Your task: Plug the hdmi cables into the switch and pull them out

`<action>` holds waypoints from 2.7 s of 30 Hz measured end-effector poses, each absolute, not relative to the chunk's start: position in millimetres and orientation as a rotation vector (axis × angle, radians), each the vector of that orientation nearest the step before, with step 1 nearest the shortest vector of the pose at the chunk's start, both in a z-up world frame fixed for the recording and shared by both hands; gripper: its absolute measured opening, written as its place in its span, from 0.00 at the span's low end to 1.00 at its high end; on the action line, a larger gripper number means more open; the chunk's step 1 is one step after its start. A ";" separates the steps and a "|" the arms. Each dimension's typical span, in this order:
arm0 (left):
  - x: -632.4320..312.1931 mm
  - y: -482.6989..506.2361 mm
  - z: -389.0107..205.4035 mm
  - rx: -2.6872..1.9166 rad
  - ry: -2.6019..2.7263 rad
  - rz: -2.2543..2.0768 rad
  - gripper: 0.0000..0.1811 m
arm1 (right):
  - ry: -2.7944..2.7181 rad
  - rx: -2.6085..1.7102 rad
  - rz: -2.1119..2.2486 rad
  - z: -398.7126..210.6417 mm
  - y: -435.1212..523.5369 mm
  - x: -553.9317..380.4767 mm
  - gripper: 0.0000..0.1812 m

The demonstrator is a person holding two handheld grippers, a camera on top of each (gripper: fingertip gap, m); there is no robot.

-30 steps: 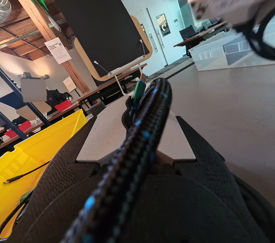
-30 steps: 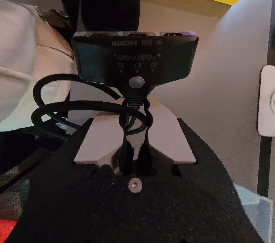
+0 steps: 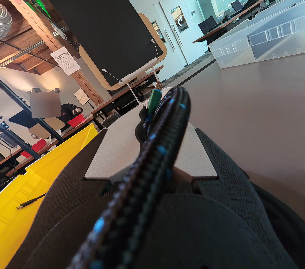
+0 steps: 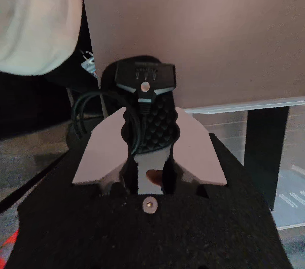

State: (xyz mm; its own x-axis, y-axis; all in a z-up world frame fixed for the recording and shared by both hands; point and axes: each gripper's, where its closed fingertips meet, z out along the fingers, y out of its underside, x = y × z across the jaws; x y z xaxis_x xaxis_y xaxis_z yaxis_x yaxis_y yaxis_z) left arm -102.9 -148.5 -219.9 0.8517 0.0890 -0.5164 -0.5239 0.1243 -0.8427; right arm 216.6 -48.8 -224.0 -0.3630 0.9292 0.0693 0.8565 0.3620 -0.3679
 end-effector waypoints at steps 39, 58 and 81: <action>-94.7 -138.9 -228.7 -1.473 0.460 0.479 0.08 | -2.032 -1.332 0.367 -222.0 -45.5 125.8 0.22; -79.0 -114.0 -225.0 -1.278 1.144 1.207 0.08 | -2.421 -1.232 0.828 -315.8 -89.9 11.6 0.21; -65.3 -85.4 -242.5 -1.114 1.521 1.346 0.08 | -2.403 -1.235 1.172 -313.4 -97.5 6.7 0.21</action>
